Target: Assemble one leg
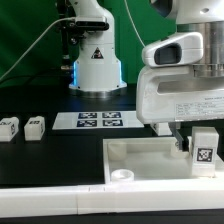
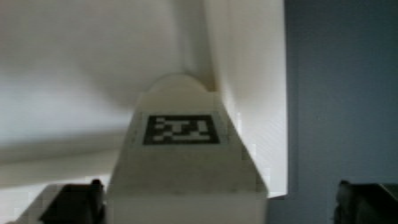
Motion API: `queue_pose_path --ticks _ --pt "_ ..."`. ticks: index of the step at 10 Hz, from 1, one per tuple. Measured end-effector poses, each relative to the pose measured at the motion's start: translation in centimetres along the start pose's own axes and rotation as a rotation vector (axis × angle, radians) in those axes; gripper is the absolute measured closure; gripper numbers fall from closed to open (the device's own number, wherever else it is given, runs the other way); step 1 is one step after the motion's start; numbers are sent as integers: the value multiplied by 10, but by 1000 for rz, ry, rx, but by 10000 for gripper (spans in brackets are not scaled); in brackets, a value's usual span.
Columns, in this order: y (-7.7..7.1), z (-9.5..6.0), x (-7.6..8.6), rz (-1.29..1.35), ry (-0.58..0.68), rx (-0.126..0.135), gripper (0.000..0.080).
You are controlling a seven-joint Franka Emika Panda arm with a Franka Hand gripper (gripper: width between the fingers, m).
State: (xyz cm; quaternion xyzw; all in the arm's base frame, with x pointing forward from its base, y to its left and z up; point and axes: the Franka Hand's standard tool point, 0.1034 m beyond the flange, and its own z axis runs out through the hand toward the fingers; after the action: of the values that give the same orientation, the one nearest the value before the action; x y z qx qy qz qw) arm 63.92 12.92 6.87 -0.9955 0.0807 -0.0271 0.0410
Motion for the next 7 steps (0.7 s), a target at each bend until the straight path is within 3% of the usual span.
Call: queue_pose_path --ticks 1,2,3,4,7 --pt "0 0 0 0 0 0 246" --pt "1 0 0 25 0 0 246" --pt "7 0 1 160 1 -9 445" --pt "9 0 1 222 0 -10 490" --pt "16 1 6 633 0 -21 492"
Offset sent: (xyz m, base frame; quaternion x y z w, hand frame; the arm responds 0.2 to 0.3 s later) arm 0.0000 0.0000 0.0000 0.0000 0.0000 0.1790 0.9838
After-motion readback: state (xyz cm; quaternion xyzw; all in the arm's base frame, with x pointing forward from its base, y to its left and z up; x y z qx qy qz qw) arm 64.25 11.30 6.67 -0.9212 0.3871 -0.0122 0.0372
